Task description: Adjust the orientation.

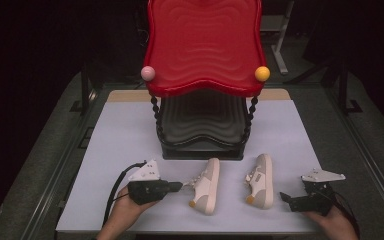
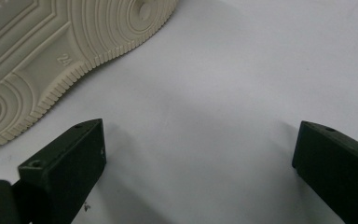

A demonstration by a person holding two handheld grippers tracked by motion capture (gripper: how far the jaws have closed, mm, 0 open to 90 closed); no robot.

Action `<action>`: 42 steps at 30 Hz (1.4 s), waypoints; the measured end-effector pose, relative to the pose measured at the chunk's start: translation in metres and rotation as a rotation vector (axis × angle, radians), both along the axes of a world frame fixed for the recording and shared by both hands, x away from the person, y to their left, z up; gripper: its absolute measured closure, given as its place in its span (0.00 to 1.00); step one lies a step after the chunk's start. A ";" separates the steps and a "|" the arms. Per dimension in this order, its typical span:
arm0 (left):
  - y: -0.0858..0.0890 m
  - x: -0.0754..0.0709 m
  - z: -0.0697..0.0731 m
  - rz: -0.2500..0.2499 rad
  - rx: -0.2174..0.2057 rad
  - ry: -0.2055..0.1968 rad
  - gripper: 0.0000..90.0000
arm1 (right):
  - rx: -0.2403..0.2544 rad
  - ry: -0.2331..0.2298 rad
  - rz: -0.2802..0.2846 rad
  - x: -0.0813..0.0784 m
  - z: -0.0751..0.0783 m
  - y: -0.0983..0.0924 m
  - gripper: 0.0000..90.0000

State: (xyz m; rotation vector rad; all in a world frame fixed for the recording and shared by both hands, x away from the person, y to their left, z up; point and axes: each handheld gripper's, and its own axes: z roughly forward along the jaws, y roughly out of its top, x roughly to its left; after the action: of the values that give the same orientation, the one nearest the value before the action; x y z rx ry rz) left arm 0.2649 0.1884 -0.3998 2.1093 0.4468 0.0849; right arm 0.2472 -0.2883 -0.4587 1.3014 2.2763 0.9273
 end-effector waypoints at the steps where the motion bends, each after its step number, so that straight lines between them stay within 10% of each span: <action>1: -0.003 0.000 -0.001 -0.009 0.002 0.002 1.00 | 0.000 0.000 0.000 0.000 0.000 0.000 0.02; 15: -0.029 -0.001 -0.017 -0.079 0.052 0.032 1.00 | 0.000 0.000 0.000 0.000 0.000 0.000 0.02; 42: -0.068 0.000 -0.010 -0.160 -0.019 0.020 1.00 | 0.000 -0.002 0.000 0.000 0.000 0.000 0.02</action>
State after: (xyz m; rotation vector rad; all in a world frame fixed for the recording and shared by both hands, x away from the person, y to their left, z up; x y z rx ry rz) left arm 0.2644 0.1202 -0.4096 2.1210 0.2881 -0.0336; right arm 0.2471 -0.2884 -0.4588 1.2999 2.2752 0.9286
